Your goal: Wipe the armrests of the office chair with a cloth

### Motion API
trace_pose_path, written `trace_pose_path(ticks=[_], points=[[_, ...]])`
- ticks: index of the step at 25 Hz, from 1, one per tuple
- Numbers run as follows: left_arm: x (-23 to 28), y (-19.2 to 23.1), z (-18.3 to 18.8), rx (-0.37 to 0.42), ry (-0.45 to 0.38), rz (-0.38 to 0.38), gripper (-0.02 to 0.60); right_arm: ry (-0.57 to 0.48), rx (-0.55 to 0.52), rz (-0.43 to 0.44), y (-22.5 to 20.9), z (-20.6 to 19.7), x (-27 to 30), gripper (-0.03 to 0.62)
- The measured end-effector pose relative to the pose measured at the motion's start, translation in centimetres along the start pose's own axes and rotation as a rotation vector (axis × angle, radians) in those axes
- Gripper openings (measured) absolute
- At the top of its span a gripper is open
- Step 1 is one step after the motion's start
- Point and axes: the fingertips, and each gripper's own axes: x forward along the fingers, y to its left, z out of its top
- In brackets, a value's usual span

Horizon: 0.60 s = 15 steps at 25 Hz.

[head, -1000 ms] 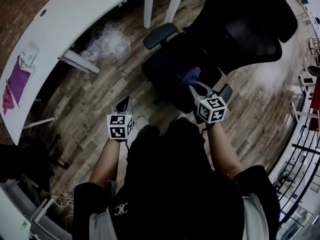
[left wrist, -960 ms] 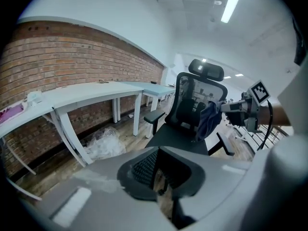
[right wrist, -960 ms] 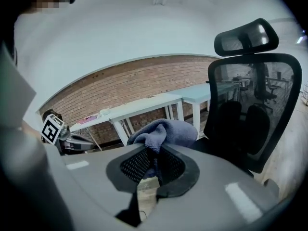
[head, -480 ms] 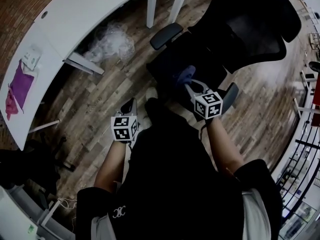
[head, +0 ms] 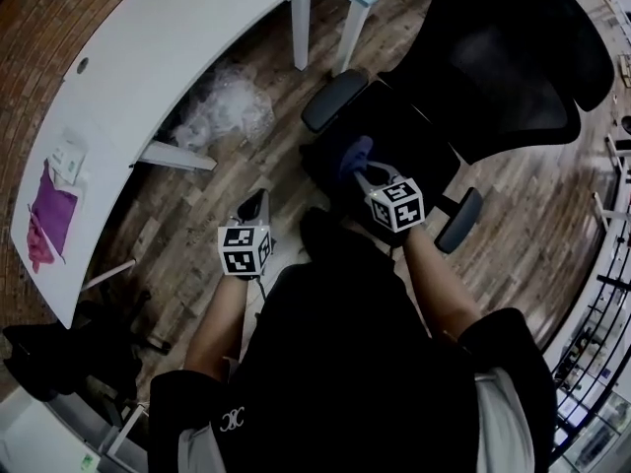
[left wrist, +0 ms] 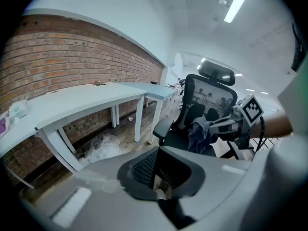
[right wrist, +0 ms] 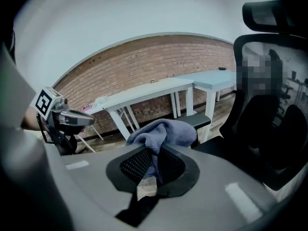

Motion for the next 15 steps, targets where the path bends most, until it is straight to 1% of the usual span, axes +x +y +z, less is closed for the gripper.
trace_pose_path(ticks=[4,7,11,13,15], points=[[2.6,1.6,2.9,-0.027,0.029,0.002,0.006,0.04,0.062,-0.02,-3.7,1.4,3.3,0.044],[4.3,2.3,4.7,-0.027,0.065,0.013,0.006,0.075,0.082,0.002,-5.3,2.2,6.3,0.043],[6.4,2.8,7.2,0.004,0.094,0.024,0.006,0.134,0.055,0.08,-4.7,1.3,11.4,0.043],[7.3,2.8,8.3,0.007,0.096,0.027,0.006,0.164,0.047,0.113,-3.9,0.5,13.2,0.043],[7.9,2.6,9.4,0.004,0.097,0.022,0.006,0.183,0.061,0.134,-3.0,0.1,14.3,0.043]])
